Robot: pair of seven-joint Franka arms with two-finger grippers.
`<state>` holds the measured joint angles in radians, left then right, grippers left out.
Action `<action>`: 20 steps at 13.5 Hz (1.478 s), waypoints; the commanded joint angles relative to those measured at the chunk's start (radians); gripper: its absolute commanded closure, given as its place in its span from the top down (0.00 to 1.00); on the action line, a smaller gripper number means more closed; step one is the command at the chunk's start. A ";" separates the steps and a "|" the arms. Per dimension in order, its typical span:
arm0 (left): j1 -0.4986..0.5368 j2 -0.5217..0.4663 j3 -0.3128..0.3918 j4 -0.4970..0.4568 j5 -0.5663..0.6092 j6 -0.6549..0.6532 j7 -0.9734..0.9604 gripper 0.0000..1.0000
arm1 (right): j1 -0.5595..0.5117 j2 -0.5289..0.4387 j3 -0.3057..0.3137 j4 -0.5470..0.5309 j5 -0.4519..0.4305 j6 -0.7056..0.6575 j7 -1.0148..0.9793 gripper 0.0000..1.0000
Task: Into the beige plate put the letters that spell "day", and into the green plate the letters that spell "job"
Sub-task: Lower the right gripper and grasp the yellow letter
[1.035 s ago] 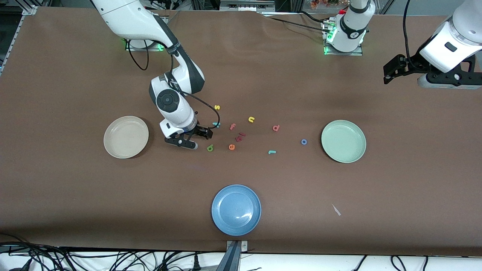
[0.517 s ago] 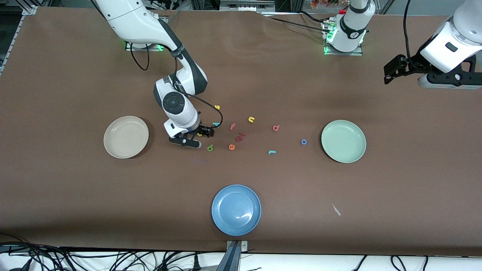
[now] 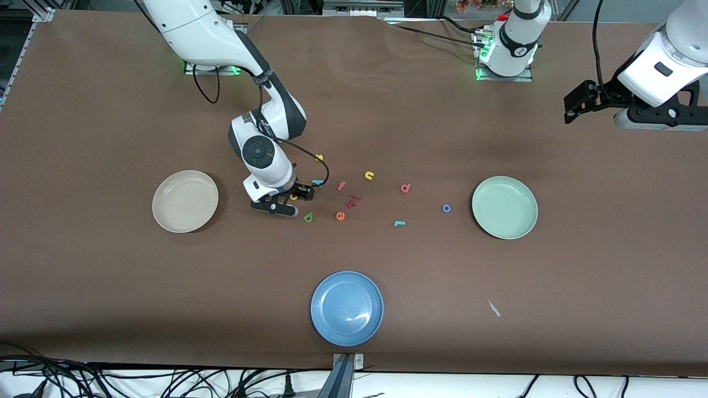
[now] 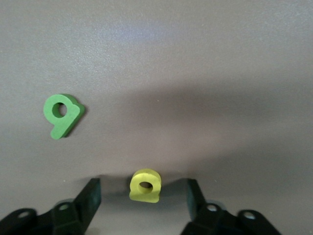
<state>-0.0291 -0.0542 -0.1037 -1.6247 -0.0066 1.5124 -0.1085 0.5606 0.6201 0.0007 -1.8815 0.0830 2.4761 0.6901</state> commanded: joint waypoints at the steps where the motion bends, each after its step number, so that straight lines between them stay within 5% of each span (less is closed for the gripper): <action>1: -0.002 0.014 -0.001 0.029 0.023 -0.021 0.018 1.00 | 0.010 -0.002 -0.008 -0.011 -0.011 0.000 -0.011 0.73; 20: -0.005 0.014 -0.001 0.029 0.023 -0.021 0.016 1.00 | 0.002 -0.008 -0.010 0.013 0.007 -0.009 -0.007 0.14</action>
<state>-0.0300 -0.0541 -0.1041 -1.6247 -0.0066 1.5123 -0.1085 0.5610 0.6116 -0.0058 -1.8831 0.0823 2.4643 0.6889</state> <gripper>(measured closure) 0.000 0.722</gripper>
